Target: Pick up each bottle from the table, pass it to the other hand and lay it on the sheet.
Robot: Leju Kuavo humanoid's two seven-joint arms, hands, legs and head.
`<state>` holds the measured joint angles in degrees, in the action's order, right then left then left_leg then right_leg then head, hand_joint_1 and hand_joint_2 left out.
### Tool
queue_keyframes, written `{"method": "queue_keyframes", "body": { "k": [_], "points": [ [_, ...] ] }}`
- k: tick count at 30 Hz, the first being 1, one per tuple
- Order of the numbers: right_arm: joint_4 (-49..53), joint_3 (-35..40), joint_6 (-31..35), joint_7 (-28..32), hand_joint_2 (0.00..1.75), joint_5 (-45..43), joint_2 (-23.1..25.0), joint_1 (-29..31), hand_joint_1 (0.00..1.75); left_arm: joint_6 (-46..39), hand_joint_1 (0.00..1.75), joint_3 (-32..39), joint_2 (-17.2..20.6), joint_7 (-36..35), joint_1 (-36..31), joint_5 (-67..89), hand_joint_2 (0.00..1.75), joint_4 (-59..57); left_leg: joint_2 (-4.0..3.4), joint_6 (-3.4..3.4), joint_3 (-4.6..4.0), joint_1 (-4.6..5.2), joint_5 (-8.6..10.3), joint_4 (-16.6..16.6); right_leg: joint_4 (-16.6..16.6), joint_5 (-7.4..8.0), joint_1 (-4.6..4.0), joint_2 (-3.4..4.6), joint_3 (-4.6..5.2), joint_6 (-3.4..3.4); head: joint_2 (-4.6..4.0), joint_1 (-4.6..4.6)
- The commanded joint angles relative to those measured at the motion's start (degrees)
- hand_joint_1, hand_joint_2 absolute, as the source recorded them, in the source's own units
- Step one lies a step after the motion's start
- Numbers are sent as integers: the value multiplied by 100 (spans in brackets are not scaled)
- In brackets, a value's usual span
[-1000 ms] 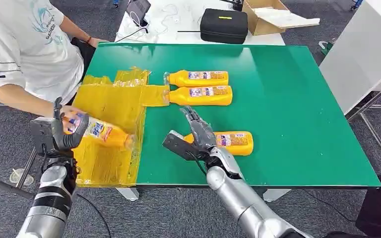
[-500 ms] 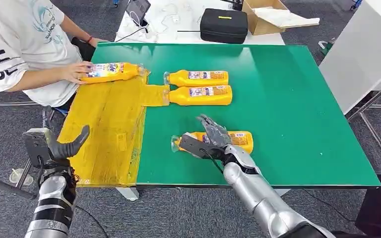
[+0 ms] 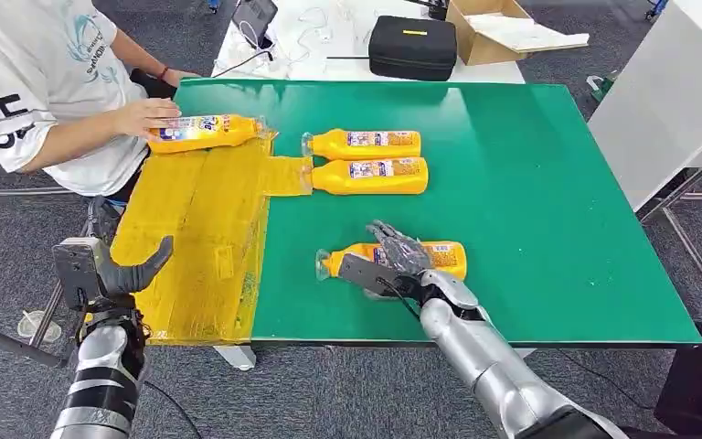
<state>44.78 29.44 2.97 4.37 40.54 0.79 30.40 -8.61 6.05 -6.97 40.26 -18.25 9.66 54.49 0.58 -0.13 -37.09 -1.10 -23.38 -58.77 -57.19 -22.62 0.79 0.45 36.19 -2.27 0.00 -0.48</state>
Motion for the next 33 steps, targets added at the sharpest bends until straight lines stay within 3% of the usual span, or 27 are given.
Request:
{"method": "queue_keyframes", "body": {
  "k": [1,11,24,25,26,33],
  "points": [
    [-491,221,-322,5,175,11,-325,403,0,15,0,-127,24,-26,-193,-26,175,-477,3,5,13,3,-2,3,1,-4,1,-9,-14,5,0,-2],
    [-176,624,-752,-201,175,225,-850,769,0,52,0,-155,-7,-26,-118,-78,175,-638,1,8,18,6,-5,-1,-3,-7,3,-10,-18,6,0,0],
    [-672,1112,-1408,-291,175,213,-911,899,3,138,0,-145,-72,-26,-267,-99,175,-1010,-1,5,10,4,-1,1,1,-2,1,-5,-11,4,0,-2],
    [-761,1157,-1458,-267,175,208,-894,934,56,133,0,-150,-82,-26,-288,-89,175,-1046,-4,11,32,4,-7,3,4,-6,-2,-9,-35,10,0,-2],
    [-829,1194,-1485,-237,175,202,-868,946,175,147,0,-155,-87,-26,-312,-85,175,-1093,1,6,12,2,-2,1,2,-2,-1,-8,-15,5,0,0],
    [-1037,1282,-1521,9,175,52,-800,964,175,171,0,-189,-129,-26,-362,-103,175,-1203,3,5,18,0,-1,4,6,-2,-3,-10,-20,6,0,-2]
  ]
}}
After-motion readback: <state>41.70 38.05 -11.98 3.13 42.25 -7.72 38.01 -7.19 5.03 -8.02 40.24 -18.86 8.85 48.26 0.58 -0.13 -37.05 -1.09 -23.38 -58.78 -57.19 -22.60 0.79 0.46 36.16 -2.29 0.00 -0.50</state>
